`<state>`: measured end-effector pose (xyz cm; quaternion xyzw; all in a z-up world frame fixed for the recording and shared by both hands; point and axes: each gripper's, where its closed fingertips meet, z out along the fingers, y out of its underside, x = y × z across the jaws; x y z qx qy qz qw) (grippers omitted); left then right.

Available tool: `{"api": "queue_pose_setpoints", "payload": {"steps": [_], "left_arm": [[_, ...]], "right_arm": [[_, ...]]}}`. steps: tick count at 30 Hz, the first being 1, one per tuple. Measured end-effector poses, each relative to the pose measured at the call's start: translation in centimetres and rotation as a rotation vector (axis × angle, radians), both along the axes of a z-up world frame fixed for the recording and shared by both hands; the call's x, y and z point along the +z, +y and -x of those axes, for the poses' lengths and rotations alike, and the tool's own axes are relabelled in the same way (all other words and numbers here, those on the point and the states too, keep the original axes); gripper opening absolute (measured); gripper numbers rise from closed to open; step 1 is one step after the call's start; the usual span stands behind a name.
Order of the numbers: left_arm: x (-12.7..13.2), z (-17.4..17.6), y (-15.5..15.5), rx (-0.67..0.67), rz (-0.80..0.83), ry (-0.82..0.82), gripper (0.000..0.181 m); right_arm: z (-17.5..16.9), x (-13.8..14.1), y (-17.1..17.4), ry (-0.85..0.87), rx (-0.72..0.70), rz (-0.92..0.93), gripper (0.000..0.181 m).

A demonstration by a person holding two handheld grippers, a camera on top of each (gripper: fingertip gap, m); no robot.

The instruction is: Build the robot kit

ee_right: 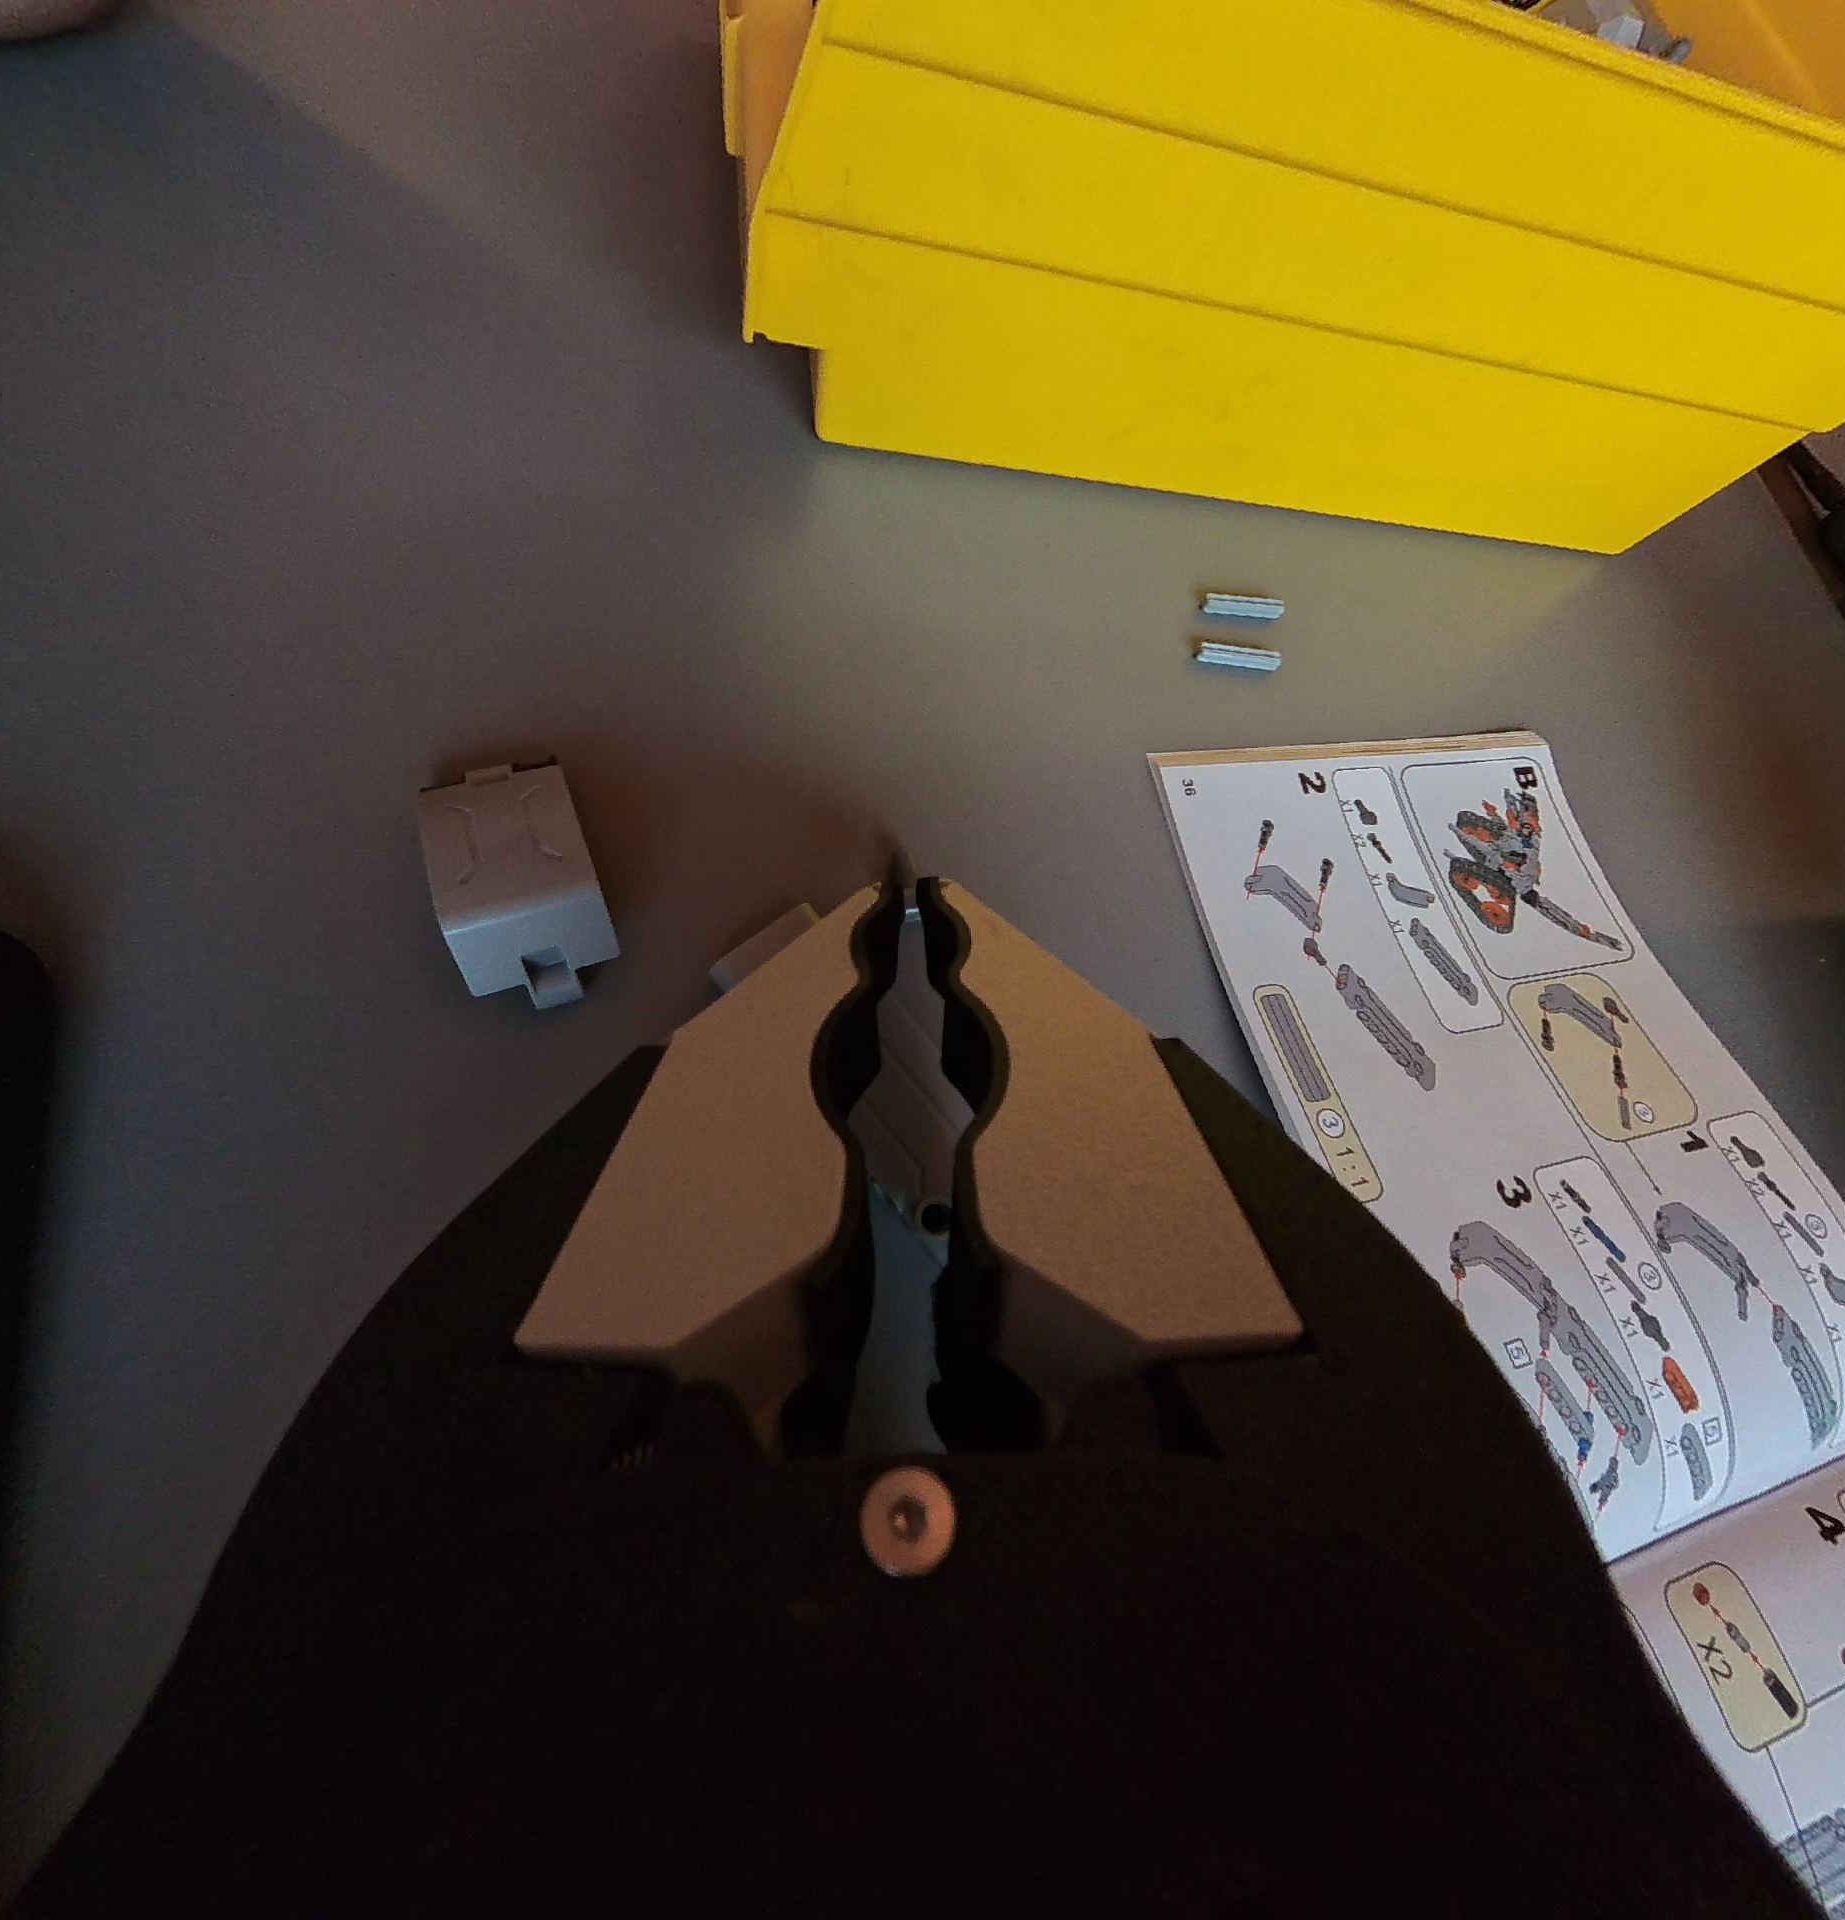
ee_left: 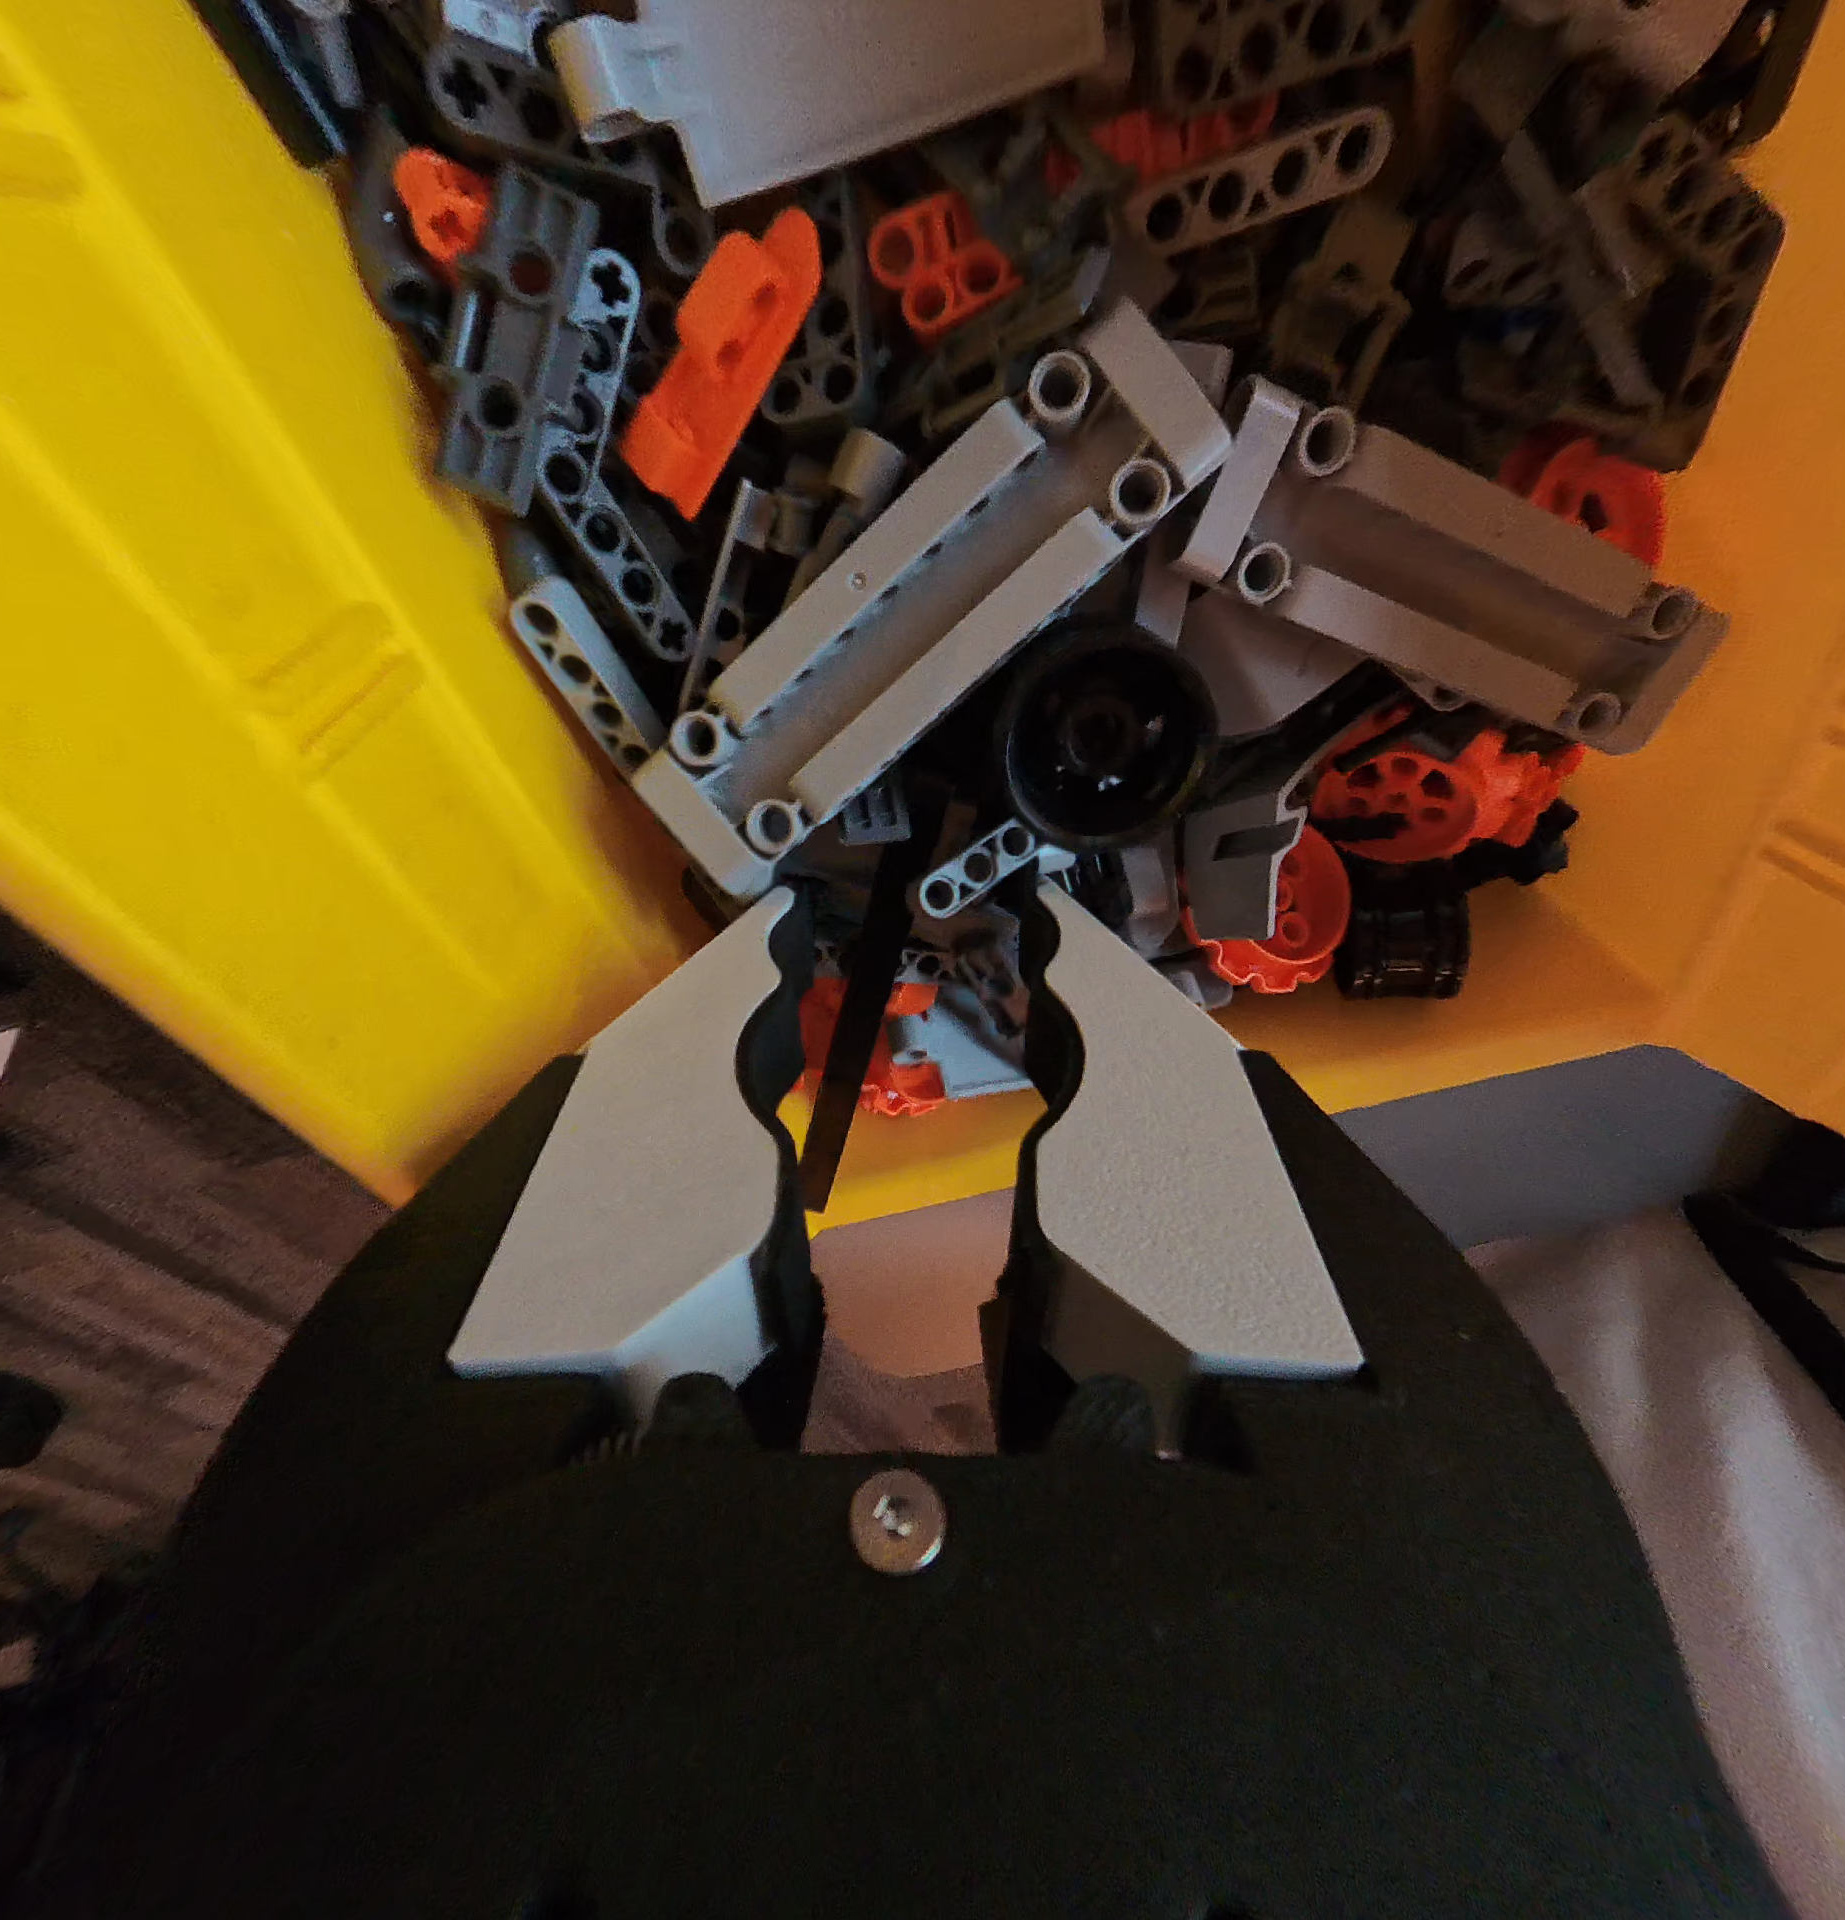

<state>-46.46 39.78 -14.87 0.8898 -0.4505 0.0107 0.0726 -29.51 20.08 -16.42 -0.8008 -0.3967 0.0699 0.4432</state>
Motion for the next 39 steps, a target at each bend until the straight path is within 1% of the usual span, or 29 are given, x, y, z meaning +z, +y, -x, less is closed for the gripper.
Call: {"api": "queue_pose_setpoints", "payload": {"steps": [6,10,13,16,18,20,22,23,24,26,27,28,30,35,38,39], "left_arm": [[-0.4,-0.5,0.2,-0.017,0.01,-0.006,0.034],[-0.2,-1.4,0.8,-0.024,-0.006,-0.049,0.026],[0.3,-3.7,1.9,-0.022,-0.047,-0.152,0.018],[0.7,-6.3,4.1,-0.015,-0.126,-0.272,0.017],[0.5,-7.3,5.3,0.012,-0.15,-0.321,0.016],[0.3,-8.4,5.1,0.004,-0.117,-0.367,0.019],[0.1,-8.8,4.9,-0.024,-0.116,-0.37,0.022],[0.1,-8.6,4.8,-0.032,-0.124,-0.349,0.025],[0.1,-8.0,4.6,-0.032,-0.13,-0.309,0.032],[0.4,-6.3,4.0,-0.029,-0.151,-0.211,0.049],[0.7,-5.3,3.4,-0.03,-0.155,-0.168,0.052],[1.0,-4.4,2.8,-0.038,-0.154,-0.128,0.051],[1.4,-2.9,2.3,-0.039,-0.173,-0.065,0.054],[1.6,-0.7,1.1,0.05,-0.128,-0.008,0.057],[0.6,0.7,-0.6,0.082,-0.024,0.042,0.065],[0.2,0.9,-1.0,0.084,0.009,0.057,0.063]], "right_arm": [[0.1,-0.1,-0.1,-0.009,0.008,-0.001,0.003],[0.2,-0.1,-0.2,-0.019,0.016,-0.004,0.004],[0.3,-0.1,-0.3,-0.025,0.022,-0.006,0.004],[0.3,-0.2,-0.3,-0.034,0.026,-0.009,0.004],[0.4,-0.1,-0.4,-0.037,0.028,-0.013,0.004],[0.4,-0.1,-0.4,-0.039,0.031,-0.013,0.005],[0.5,-0.2,-0.4,-0.041,0.036,-0.013,0.005],[0.5,-0.2,-0.5,-0.043,0.037,-0.011,0.005],[0.5,-0.3,-0.5,-0.045,0.039,-0.009,0.005],[0.6,-0.3,-0.6,-0.049,0.043,-0.012,0.005],[0.6,-0.2,-0.6,-0.051,0.045,-0.015,0.006],[0.7,-0.2,-0.6,-0.054,0.048,-0.017,0.006],[0.8,-0.3,-0.7,-0.06,0.054,-0.017,0.006],[0.9,-0.3,-0.8,-0.071,0.062,-0.022,0.007],[0.9,-0.3,-0.7,-0.07,0.062,-0.023,0.006],[0.9,-0.3,-0.7,-0.07,0.062,-0.024,0.006]]}}
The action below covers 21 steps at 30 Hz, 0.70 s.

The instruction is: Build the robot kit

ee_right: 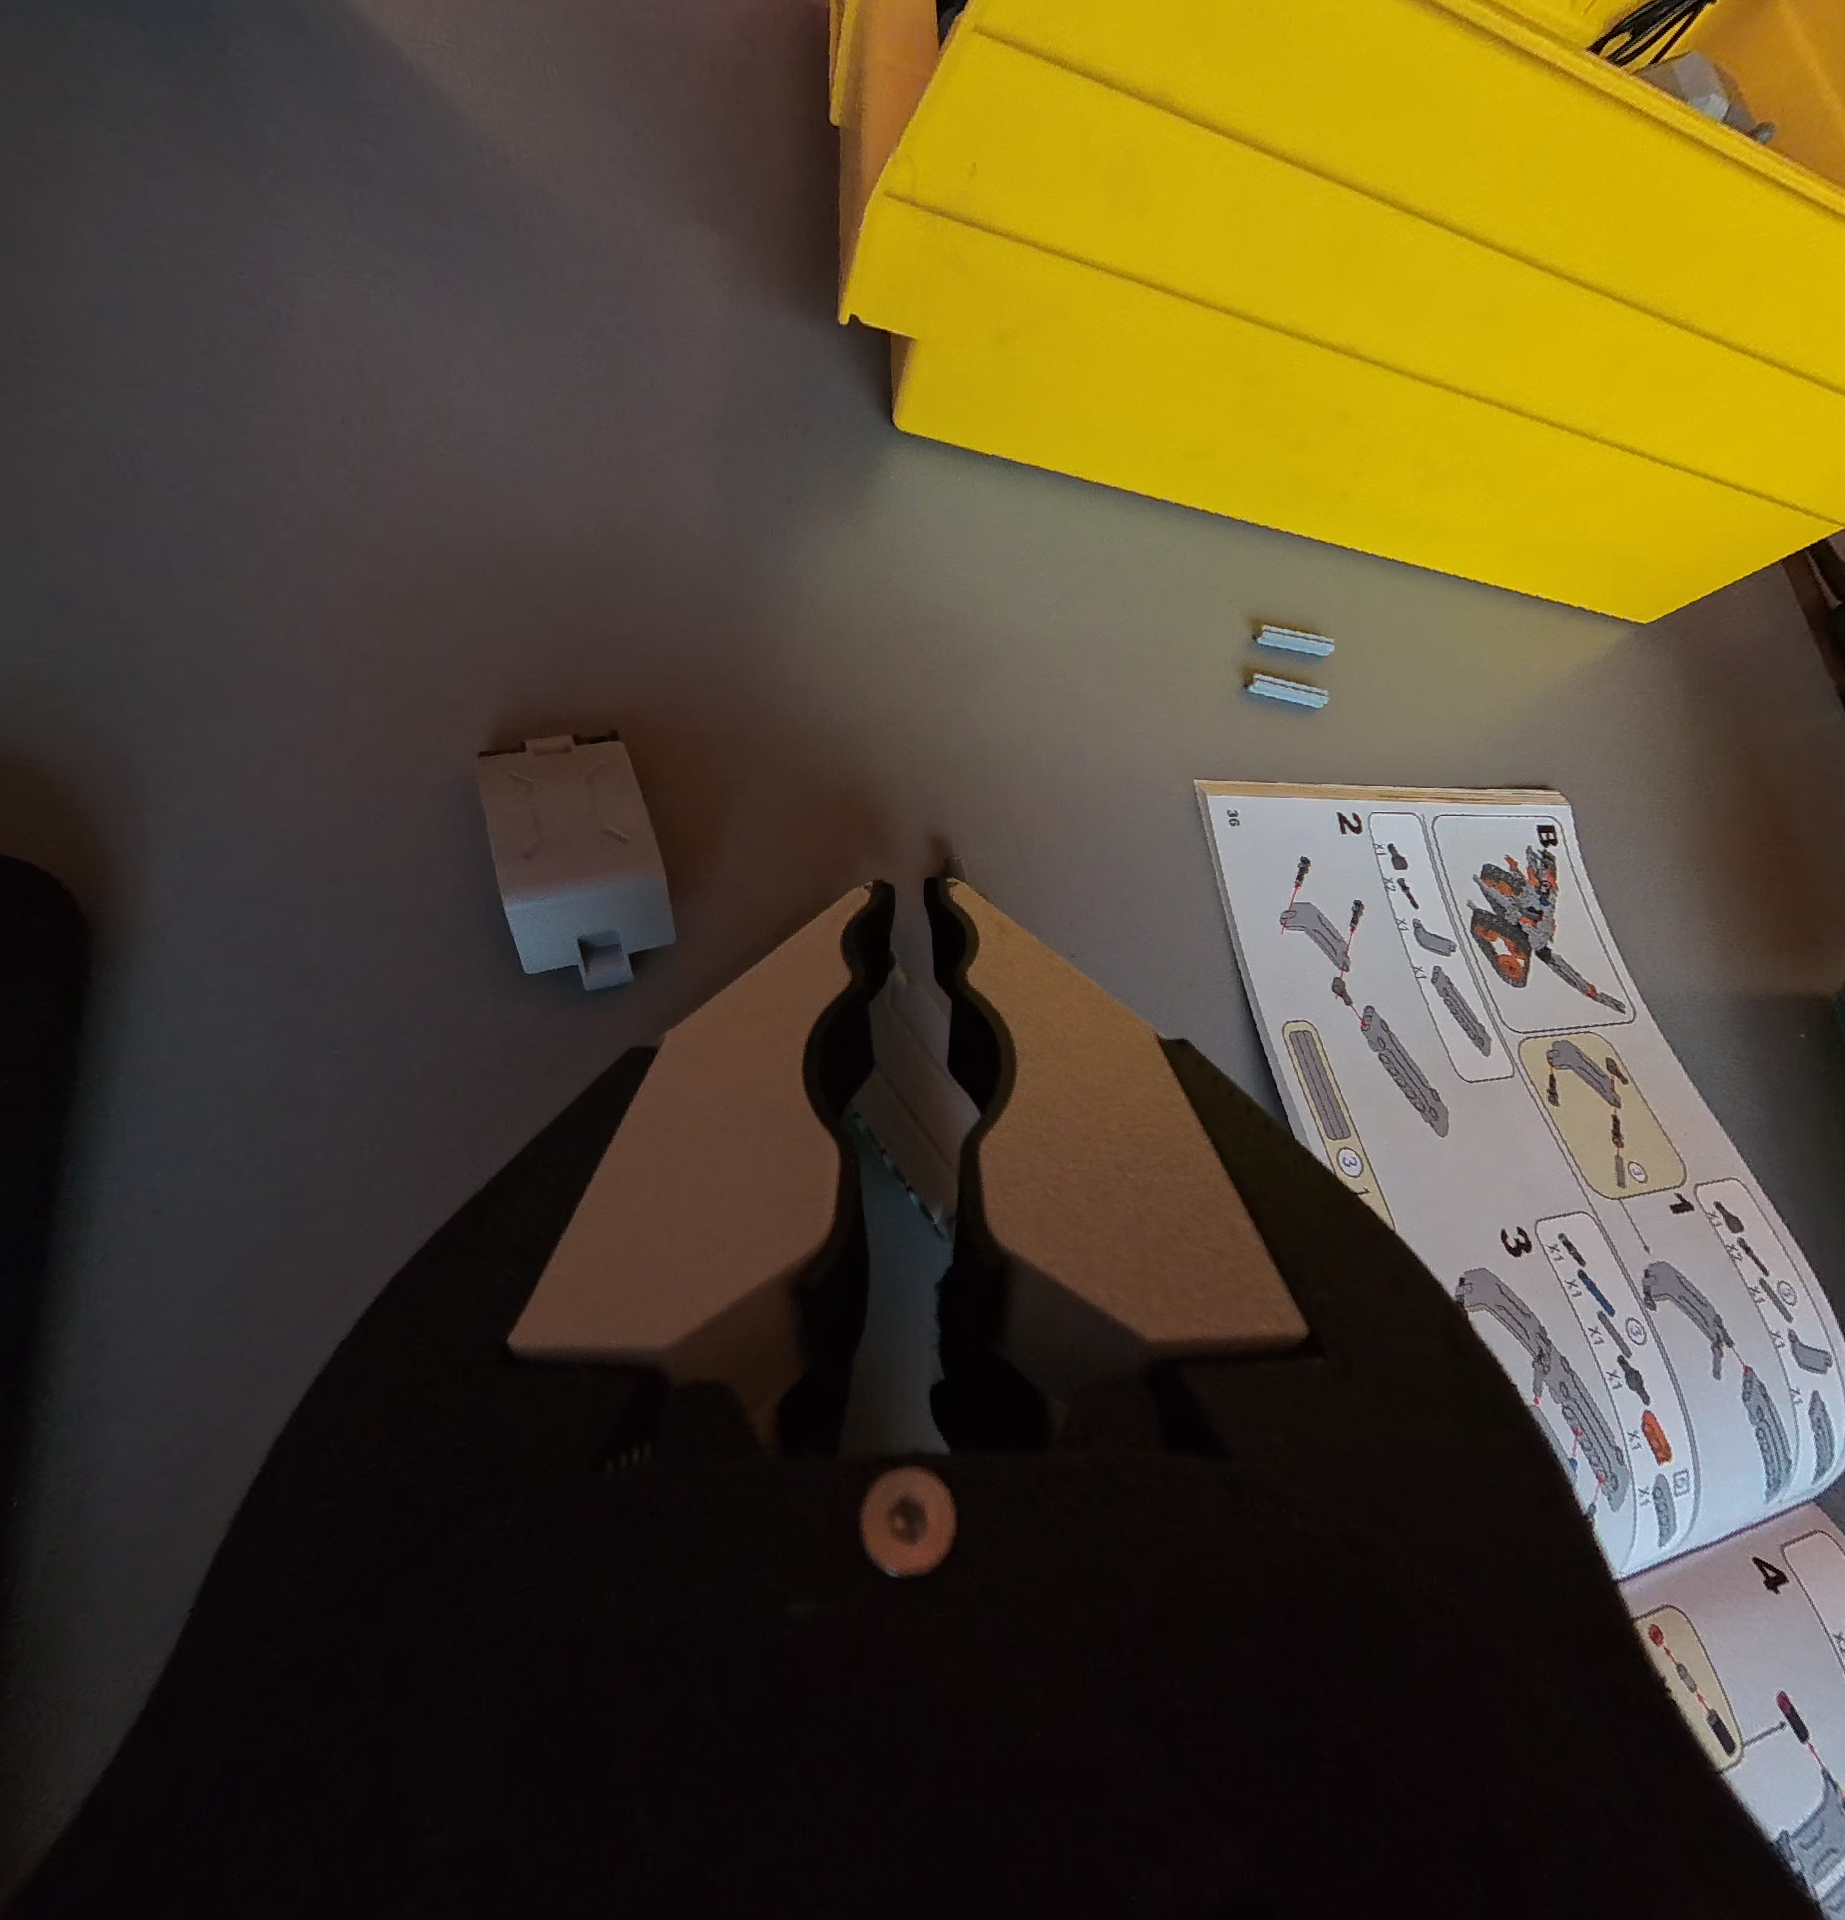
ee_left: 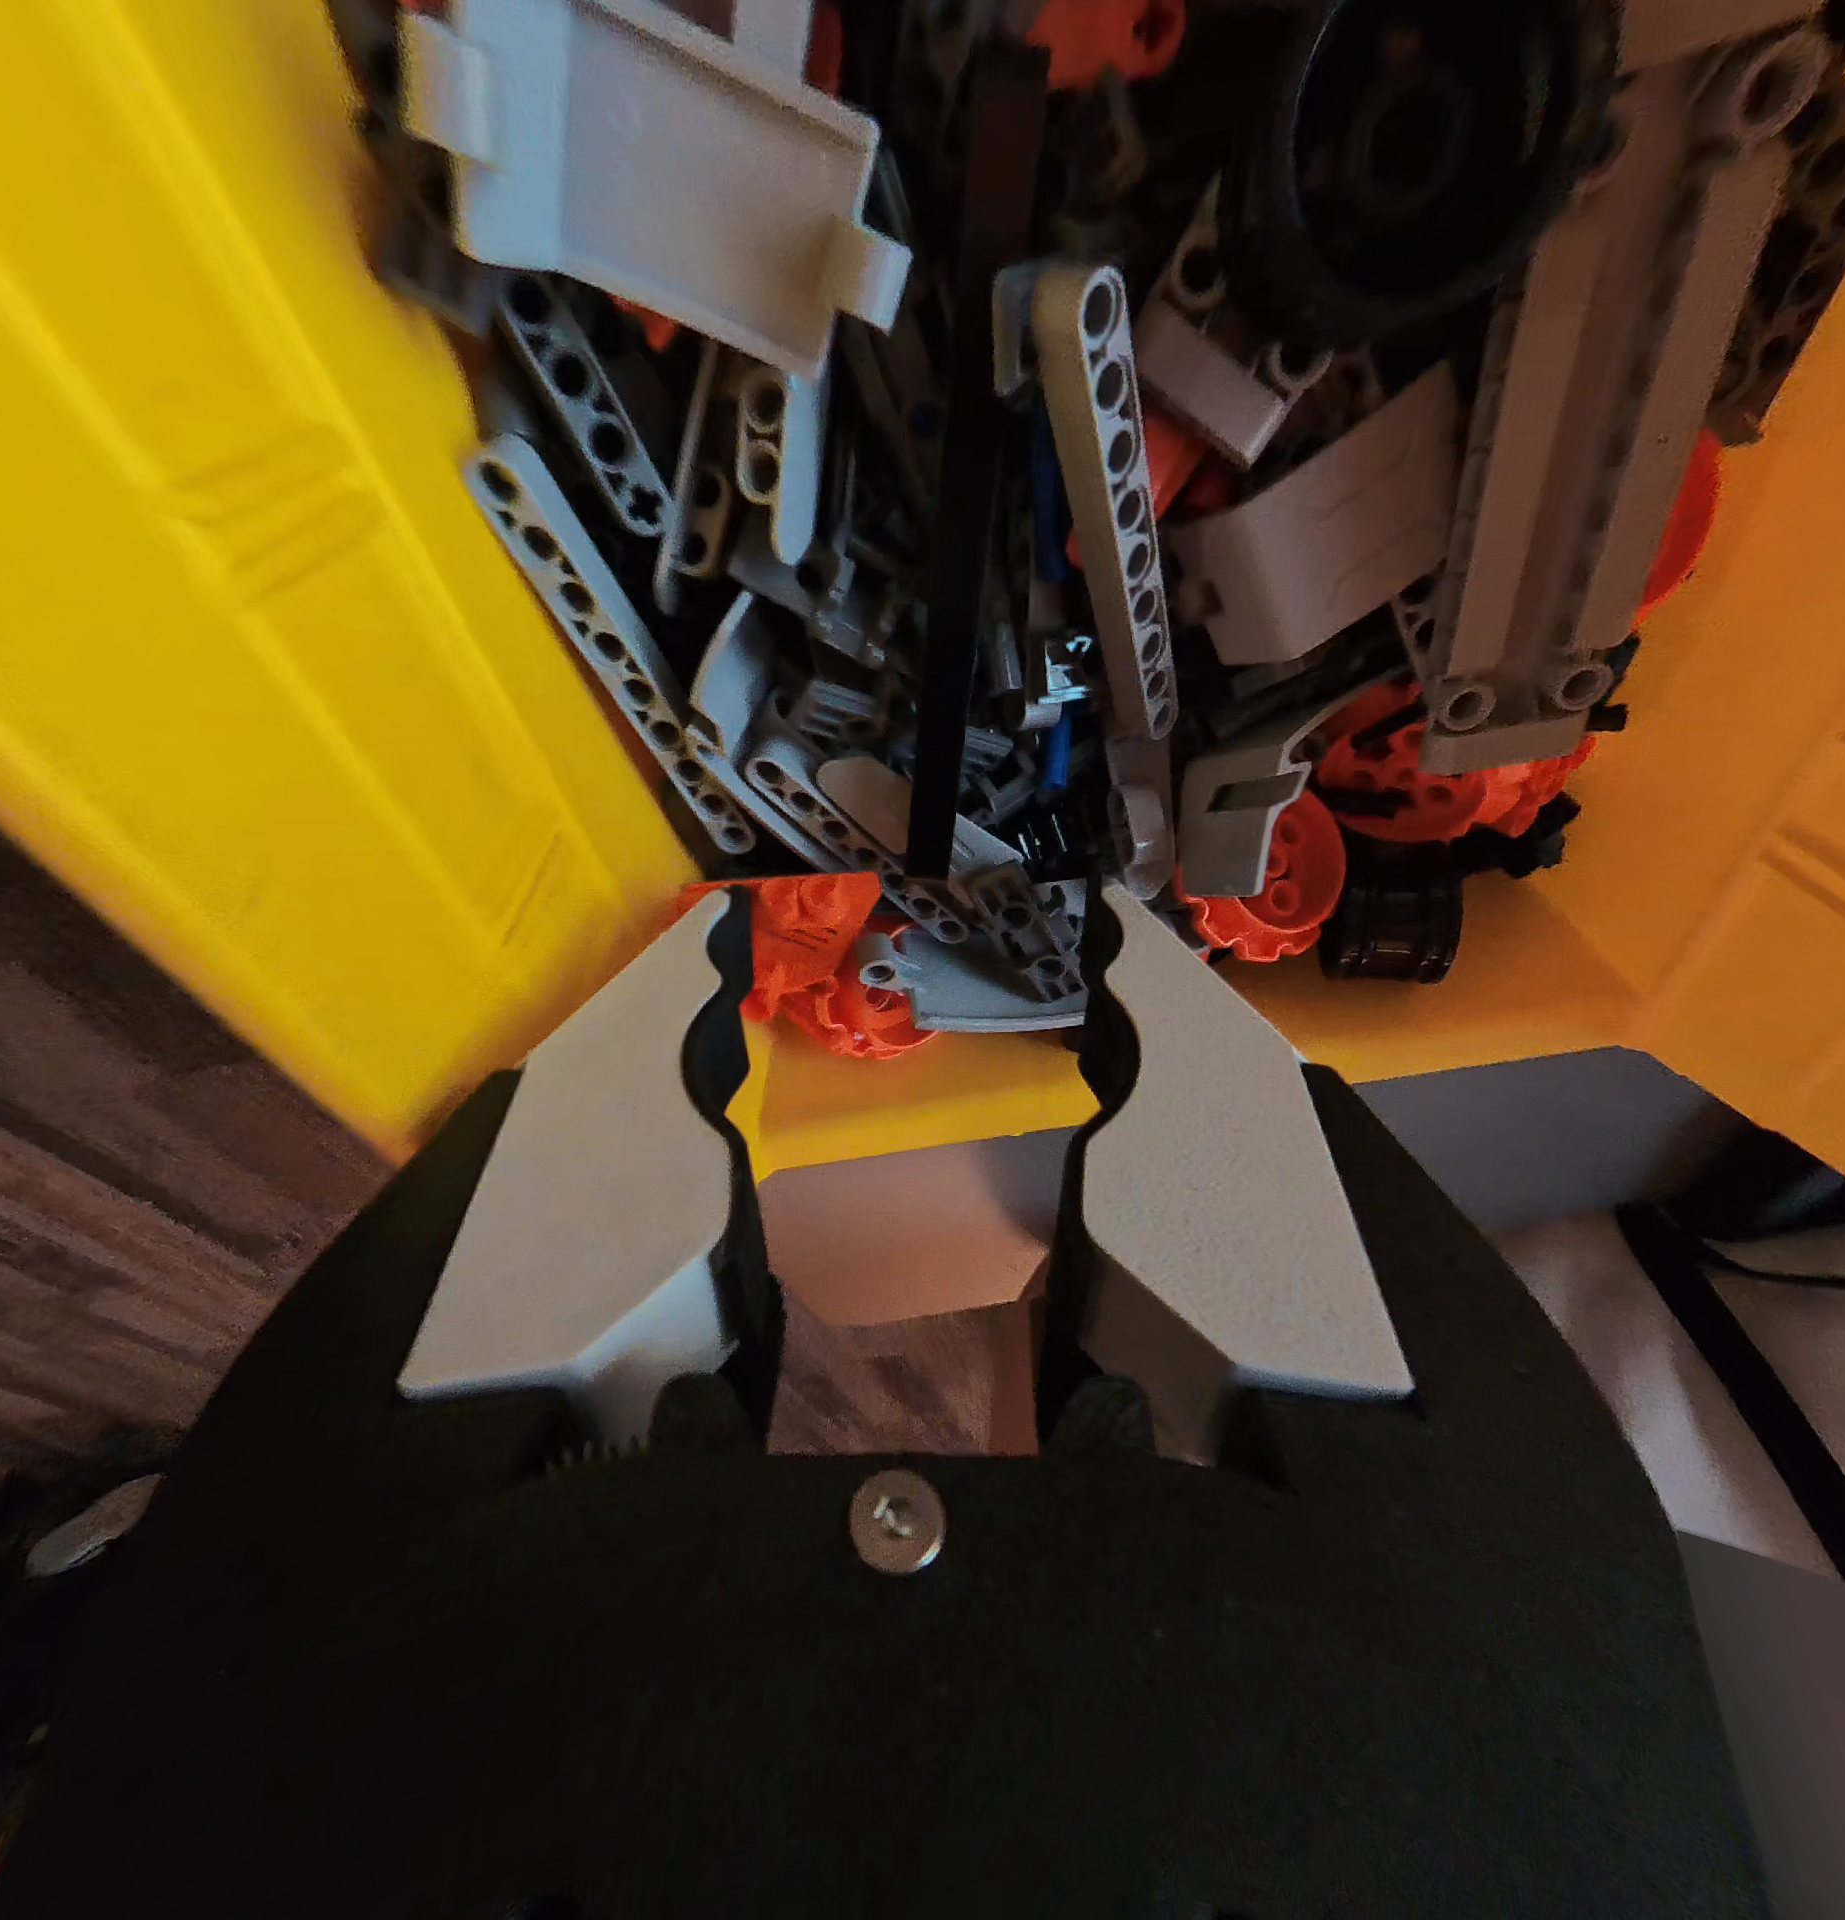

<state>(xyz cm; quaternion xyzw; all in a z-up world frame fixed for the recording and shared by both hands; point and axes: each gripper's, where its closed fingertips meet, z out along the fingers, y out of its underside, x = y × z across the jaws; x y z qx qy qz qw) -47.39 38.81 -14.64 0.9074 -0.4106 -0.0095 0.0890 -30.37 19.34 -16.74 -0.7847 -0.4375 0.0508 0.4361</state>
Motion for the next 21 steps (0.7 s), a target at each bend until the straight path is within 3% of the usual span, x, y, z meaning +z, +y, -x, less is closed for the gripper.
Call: {"api": "queue_pose_setpoints", "payload": {"steps": [10,18,21], "left_arm": [[-1.1,-0.7,1.0,-0.03,-0.004,0.043,0.06],[0.1,-2.8,2.2,-0.143,-0.114,-0.026,0.013],[0.9,-4.3,2.9,-0.123,-0.149,-0.128,0.012]], "right_arm": [[0.2,0.2,0.0,-0.01,0.015,-0.021,0.007],[0.3,0.1,-0.1,-0.023,0.027,-0.025,0.006],[0.4,0.0,-0.2,-0.025,0.032,-0.024,0.007]]}}
